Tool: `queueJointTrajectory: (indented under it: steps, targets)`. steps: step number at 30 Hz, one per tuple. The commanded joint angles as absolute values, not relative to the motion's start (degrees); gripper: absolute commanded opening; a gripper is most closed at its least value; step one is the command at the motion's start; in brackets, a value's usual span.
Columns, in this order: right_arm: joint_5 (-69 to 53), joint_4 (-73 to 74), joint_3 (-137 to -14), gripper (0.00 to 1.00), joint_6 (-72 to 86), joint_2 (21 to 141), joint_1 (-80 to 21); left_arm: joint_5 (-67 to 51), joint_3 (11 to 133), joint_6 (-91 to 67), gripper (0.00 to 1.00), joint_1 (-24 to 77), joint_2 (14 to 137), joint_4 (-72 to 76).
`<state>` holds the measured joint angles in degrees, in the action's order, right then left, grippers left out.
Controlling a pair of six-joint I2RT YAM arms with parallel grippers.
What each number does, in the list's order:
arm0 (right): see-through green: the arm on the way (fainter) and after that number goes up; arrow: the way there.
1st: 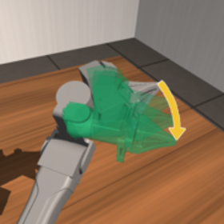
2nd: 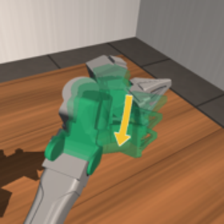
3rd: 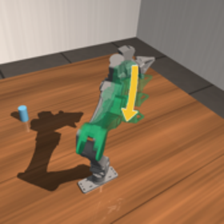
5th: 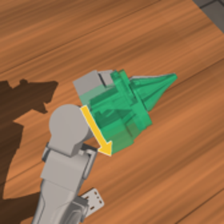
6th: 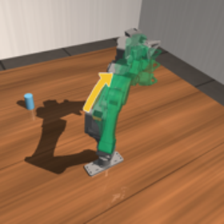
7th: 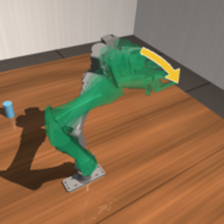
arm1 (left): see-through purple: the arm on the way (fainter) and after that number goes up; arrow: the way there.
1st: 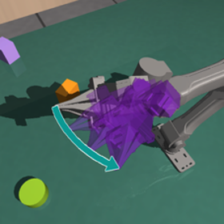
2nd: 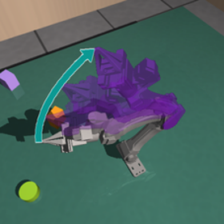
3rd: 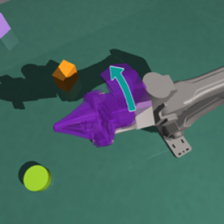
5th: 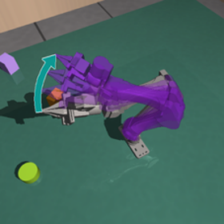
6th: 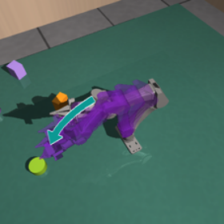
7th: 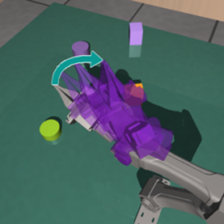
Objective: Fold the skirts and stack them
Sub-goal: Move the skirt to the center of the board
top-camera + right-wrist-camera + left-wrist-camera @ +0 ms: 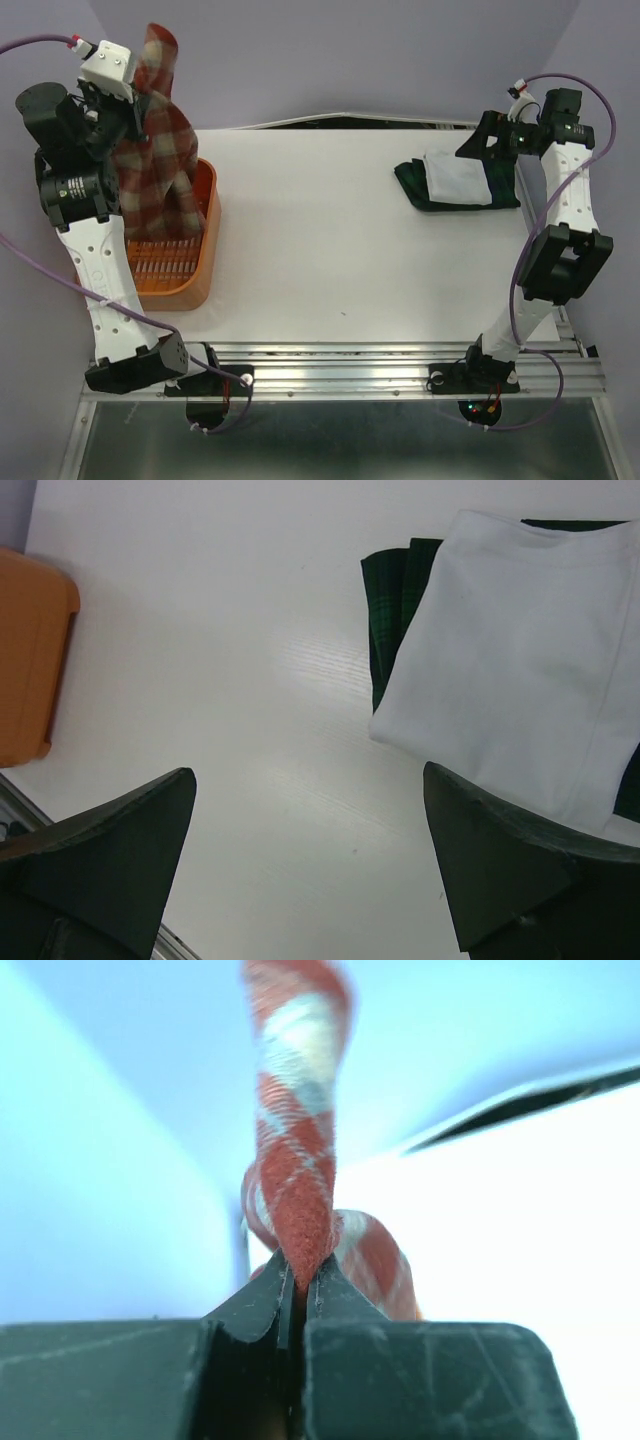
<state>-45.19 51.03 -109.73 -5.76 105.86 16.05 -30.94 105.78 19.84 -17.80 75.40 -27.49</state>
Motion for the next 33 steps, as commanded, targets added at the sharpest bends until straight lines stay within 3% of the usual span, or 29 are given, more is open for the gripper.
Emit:
queueJointTrajectory:
  steps: [1, 6, 13, 18, 25, 26, 28, 31, 33]
  targets:
    - [-48.0, 51.0, -110.7, 1.0, -5.6, 103.4, 16.0, -42.9, 109.8, 12.9, 0.0, -11.7, 75.0, -17.3]
    - [-49.0, 51.4, -109.7, 1.0, -6.1, 103.1, 16.0, -42.7, 108.0, 10.9, 0.0, 5.0, 75.3, -9.9]
    - [-54.4, 54.7, -103.5, 1.0, -12.1, 100.9, 16.0, -48.7, 102.1, 8.7, 0.0, 18.3, 77.0, -7.9]
    - [-55.5, 57.5, -97.0, 1.0, -17.1, 99.8, 16.0, -48.0, 91.6, 7.1, 0.0, 22.5, 79.6, -8.0]
    - [-56.4, 61.1, -91.8, 1.0, -21.3, 99.4, 16.0, -26.8, 78.8, 5.8, 0.0, 33.1, 83.8, -5.2]
    - [-56.3, 62.0, -91.5, 1.0, -21.5, 99.6, 16.0, -25.8, 77.7, 6.0, 0.11, 34.3, 85.8, -5.0]
    - [-56.3, 63.2, -91.2, 1.0, -22.7, 99.9, 16.0, -25.2, 77.2, 6.1, 0.14, 36.9, 87.9, -4.8]
    - [-56.9, 65.2, -90.7, 1.0, -23.6, 100.1, 16.0, -24.6, 77.1, 5.4, 0.12, 40.4, 90.5, -2.8]
    - [-57.2, 66.0, -90.0, 1.0, -23.6, 100.0, 15.4, -23.5, 78.4, 6.7, 0.06, 43.3, 91.9, -2.0]
